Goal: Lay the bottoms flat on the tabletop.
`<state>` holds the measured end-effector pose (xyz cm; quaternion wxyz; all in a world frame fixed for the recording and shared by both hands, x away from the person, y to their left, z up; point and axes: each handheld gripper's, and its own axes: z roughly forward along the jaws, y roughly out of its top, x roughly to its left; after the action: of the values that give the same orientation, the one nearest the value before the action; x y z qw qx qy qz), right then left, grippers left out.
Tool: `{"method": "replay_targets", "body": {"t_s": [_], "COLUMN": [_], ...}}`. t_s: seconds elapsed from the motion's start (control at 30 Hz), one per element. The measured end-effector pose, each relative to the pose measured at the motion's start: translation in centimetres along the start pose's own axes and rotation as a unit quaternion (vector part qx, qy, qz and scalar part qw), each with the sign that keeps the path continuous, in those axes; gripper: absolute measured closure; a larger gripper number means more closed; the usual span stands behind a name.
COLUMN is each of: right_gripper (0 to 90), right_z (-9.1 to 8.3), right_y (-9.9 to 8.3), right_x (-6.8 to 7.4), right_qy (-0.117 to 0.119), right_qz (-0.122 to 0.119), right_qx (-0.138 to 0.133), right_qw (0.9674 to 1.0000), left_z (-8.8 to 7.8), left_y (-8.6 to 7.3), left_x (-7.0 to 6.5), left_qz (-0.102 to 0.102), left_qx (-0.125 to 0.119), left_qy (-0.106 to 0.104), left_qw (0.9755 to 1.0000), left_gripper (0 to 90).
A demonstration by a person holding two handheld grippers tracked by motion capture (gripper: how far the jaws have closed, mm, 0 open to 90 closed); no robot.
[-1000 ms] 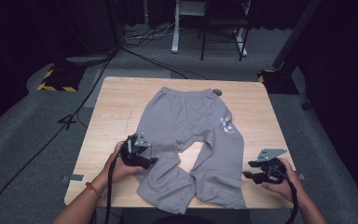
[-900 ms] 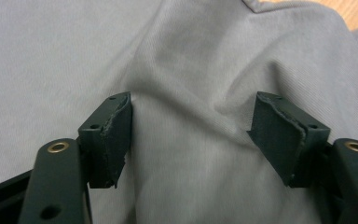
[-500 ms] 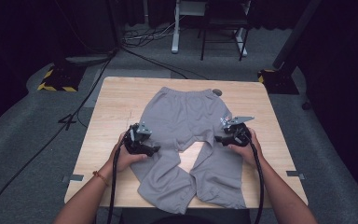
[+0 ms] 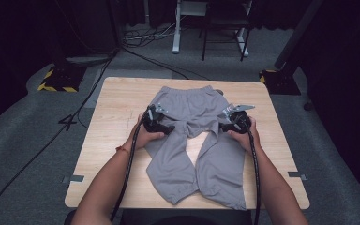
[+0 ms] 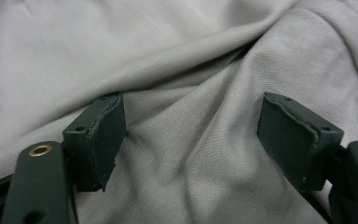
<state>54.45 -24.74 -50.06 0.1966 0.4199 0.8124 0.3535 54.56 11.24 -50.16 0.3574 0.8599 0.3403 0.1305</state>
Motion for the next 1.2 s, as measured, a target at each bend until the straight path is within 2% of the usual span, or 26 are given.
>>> {"method": "replay_targets", "body": {"t_s": [0.07, 0.2, 0.3, 0.33, 0.37, 0.4, 0.47, 0.5, 0.53, 0.6, 0.67, 0.73, 0.8, 0.83, 0.87, 0.9, 0.93, 1.0, 1.07, 1.1, 1.17, 1.2], "right_gripper": [26.9, 24.6, 30.6, 31.3, 32.8, 34.9, 34.9, 36.4, 37.0, 39.1, 39.9, 41.5, 41.5, 41.5, 41.3, 41.3, 40.8, 39.0, 38.4, 38.1, 36.5, 37.0], "right_z": [0.3, 0.6, 0.3, -0.2, -0.8, -1.6, -3.4, -4.1, -5.4, -7.4, -9.6, -11.5, -12.4, -13.0, -13.3, -13.6, -13.9, -14.1, -14.2, -14.2, -13.9, -13.7], "right_y": [0.2, 0.6, 0.6, 0.6, 0.6, 0.6, 0.4, 0.2, -0.1, -0.9, -2.0, -3.5, -4.6, -5.3, -5.8, -6.2, -6.9, -7.8, -8.3, -8.5, -8.9, -9.0], "right_x": [-0.7, -2.1, -2.3, -2.1, -1.7, -1.3, 0.0, 0.5, 1.5, 3.3, 5.2, 7.4, 9.2, 10.4, 11.3, 11.9, 13.0, 14.6, 15.6, 15.9, 16.3, 16.3], "right_qy": [-0.002, -0.025, -0.030, -0.033, -0.028, -0.013, 0.001, 0.012, 0.036, 0.059, 0.103, 0.142, 0.164, 0.177, 0.193, 0.206, 0.216, 0.219, 0.219, 0.227, 0.223, 0.220], "right_qz": [0.001, 0.009, 0.017, 0.015, 0.008, 0.003, -0.023, -0.028, -0.039, -0.069, -0.093, -0.103, -0.118, -0.129, -0.128, -0.128, -0.138, -0.160, -0.180, -0.176, -0.184, -0.185], "right_qx": [-0.002, 0.002, 0.010, 0.014, 0.010, 0.004, 0.001, 0.000, 0.003, -0.001, -0.002, -0.001, 0.011, 0.018, 0.022, 0.024, 0.031, 0.044, 0.051, 0.056, 0.066, 0.066], "right_qw": [1.0000, 0.9996, 0.9993, 0.9993, 0.9995, 0.9999, 0.9997, 0.9995, 0.9986, 0.9959, 0.9904, 0.9846, 0.9794, 0.9756, 0.9727, 0.9699, 0.9662, 0.9615, 0.9577, 0.9563, 0.9550, 0.9555], "left_z": [0.8, 1.9, 1.6, 1.3, 0.8, 0.0, -1.5, -2.6, -3.5, -4.7, -6.2, -7.2, -8.0, -8.3, -8.5, -8.8, -8.8, -8.7, -8.5, -8.4, -8.3, -8.2], "left_y": [0.8, 2.0, 2.5, 2.6, 2.6, 2.5, 2.2, 1.7, 1.2, 0.1, -1.6, -3.1, -4.3, -4.8, -5.1, -5.6, -5.9, -6.5, -7.0, -7.2, -7.5, -7.6], "left_x": [0.5, 1.1, 0.6, 0.2, -0.2, -0.8, -2.2, -3.3, -4.3, -6.3, -8.5, -10.1, -11.5, -12.2, -12.8, -13.6, -14.2, -15.4, -16.3, -16.7, -16.9, -17.0], "left_qz": [-0.010, -0.014, -0.019, -0.017, -0.013, 0.000, 0.017, 0.024, 0.037, 0.068, 0.080, 0.080, 0.084, 0.088, 0.092, 0.095, 0.102, 0.109, 0.117, 0.115, 0.114, 0.114], "left_qx": [0.000, 0.005, 0.023, 0.020, 0.013, 0.008, -0.011, -0.009, -0.012, -0.001, -0.002, -0.003, -0.003, 0.001, 0.001, 0.002, 0.009, 0.025, 0.034, 0.040, 0.041, 0.042], "left_qy": [0.006, 0.015, 0.024, 0.022, 0.014, 0.011, 0.004, -0.014, -0.032, -0.035, -0.062, -0.088, -0.104, -0.112, -0.117, -0.129, -0.139, -0.147, -0.152, -0.156, -0.160, -0.159], "left_qw": [0.9999, 0.9998, 0.9993, 0.9994, 0.9997, 0.9999, 0.9998, 0.9996, 0.9987, 0.9971, 0.9948, 0.9929, 0.9910, 0.9898, 0.9889, 0.9870, 0.9850, 0.9829, 0.9808, 0.9802, 0.9797, 0.9799], "left_gripper": [23.2, 22.3, 24.3, 27.2, 27.3, 27.9, 28.9, 29.3, 28.5, 28.8, 29.6, 29.9, 29.9, 29.7, 29.0, 28.7, 28.6, 27.5, 26.7, 26.2, 24.6, 25.6]}}
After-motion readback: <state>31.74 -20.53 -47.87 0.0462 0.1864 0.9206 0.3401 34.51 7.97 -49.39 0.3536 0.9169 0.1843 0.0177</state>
